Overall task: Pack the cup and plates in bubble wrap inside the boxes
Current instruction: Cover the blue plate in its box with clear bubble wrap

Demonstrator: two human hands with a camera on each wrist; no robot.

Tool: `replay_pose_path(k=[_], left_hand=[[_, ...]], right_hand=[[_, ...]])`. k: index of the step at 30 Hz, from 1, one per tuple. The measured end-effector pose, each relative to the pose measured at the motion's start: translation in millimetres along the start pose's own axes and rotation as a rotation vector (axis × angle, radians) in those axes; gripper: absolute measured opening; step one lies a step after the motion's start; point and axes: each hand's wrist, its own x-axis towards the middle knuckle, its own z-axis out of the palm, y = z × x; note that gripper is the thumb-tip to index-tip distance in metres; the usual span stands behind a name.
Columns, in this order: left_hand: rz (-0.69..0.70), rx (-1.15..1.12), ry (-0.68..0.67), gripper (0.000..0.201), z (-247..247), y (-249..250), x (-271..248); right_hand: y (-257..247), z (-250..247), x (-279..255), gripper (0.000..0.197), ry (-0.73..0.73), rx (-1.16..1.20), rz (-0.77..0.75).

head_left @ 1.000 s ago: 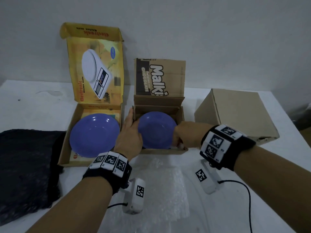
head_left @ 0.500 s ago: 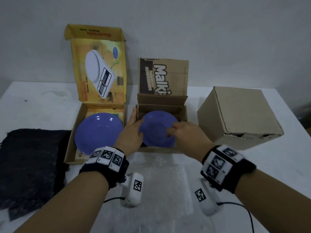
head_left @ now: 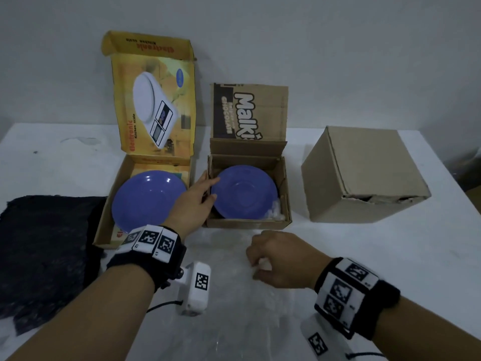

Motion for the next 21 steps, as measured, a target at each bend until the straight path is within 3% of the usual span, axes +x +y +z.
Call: replay_pose_path(k=[4,6,8,10,12,14,16,18,21], left_hand=[[0.000,-0.054,0.013,0.041,-1,0,0],[-0.002,-0.072,0.017,0.040,0,0,1],[-0.008,-0.063,0.025,0.040,0,0,2],[-0.010,-0.029,0.025,0.040,1,0,2],[-0.014,-0.011,0.023,0.040,1,0,2],[-0.012,-0.010,0.022,0.041,1,-1,2],[-0.004,-0.008,0.026,0.041,2,-2,3],[-0.005,-0.008,0.030,0.041,2,-3,3],[-0.012,0.000,0.021,0.041,3,0,3]], right_hand=[[10,-26,-6,0.015,0.273,0.350,0.186],[15,-36,-5,0.028,0.402,0.511,0.291],[20,-42,-2,0.040,0.554,0.532,0.354],[23,-45,1,0.037,0.652,0.489,0.364],[20,-45,0,0.030,0.531,0.452,0.331],[20,-37,-3,0.081,0.273,0.329,0.270],[18,-27,-2,0.106,0.099,0.032,0.229],[18,-19,2,0.095,0.106,-0.266,0.190],[22,-18,10,0.052,0.346,-0.355,0.085]])
